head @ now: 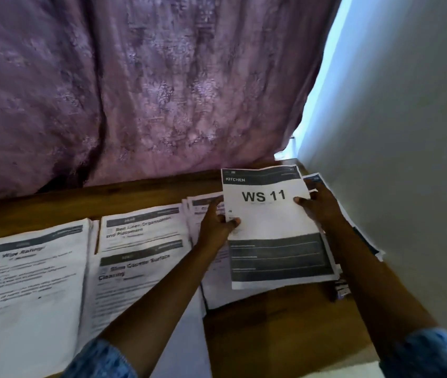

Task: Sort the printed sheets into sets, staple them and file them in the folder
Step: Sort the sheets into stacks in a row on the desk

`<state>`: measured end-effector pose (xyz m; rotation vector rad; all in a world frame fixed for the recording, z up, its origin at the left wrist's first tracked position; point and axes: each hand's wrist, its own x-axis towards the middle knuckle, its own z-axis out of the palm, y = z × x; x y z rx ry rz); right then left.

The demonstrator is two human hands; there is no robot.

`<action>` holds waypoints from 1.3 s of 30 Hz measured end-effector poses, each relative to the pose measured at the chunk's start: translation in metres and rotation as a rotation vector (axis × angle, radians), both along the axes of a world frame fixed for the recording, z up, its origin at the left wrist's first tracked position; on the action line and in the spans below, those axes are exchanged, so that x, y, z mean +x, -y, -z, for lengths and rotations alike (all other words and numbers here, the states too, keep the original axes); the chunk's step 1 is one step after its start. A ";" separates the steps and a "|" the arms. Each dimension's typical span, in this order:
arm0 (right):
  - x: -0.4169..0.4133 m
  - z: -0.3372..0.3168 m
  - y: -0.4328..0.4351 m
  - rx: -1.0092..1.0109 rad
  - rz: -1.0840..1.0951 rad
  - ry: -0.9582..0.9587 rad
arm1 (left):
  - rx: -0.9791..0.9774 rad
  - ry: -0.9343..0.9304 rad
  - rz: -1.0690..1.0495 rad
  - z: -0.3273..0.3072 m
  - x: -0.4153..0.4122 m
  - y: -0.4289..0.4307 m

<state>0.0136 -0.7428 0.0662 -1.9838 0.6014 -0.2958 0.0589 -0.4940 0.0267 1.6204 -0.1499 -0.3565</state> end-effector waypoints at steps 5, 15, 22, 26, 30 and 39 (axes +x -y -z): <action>0.023 0.019 0.070 -0.301 -0.062 -0.093 | 0.277 0.133 0.008 0.013 0.003 0.079; 0.027 0.074 0.085 -0.908 -0.208 -0.297 | 1.044 0.593 0.413 0.048 0.003 0.120; 0.015 0.100 0.086 -0.818 -0.296 -0.441 | 1.160 0.668 0.580 0.056 0.008 0.126; 0.013 0.098 0.097 -0.861 -0.305 -0.425 | 1.126 0.678 0.577 0.056 0.001 0.133; 0.011 0.094 0.101 -0.865 -0.297 -0.430 | 1.075 0.654 0.546 0.054 -0.003 0.140; 0.020 0.056 -0.006 -0.648 -0.286 -0.137 | 0.814 0.588 0.127 0.008 -0.020 0.058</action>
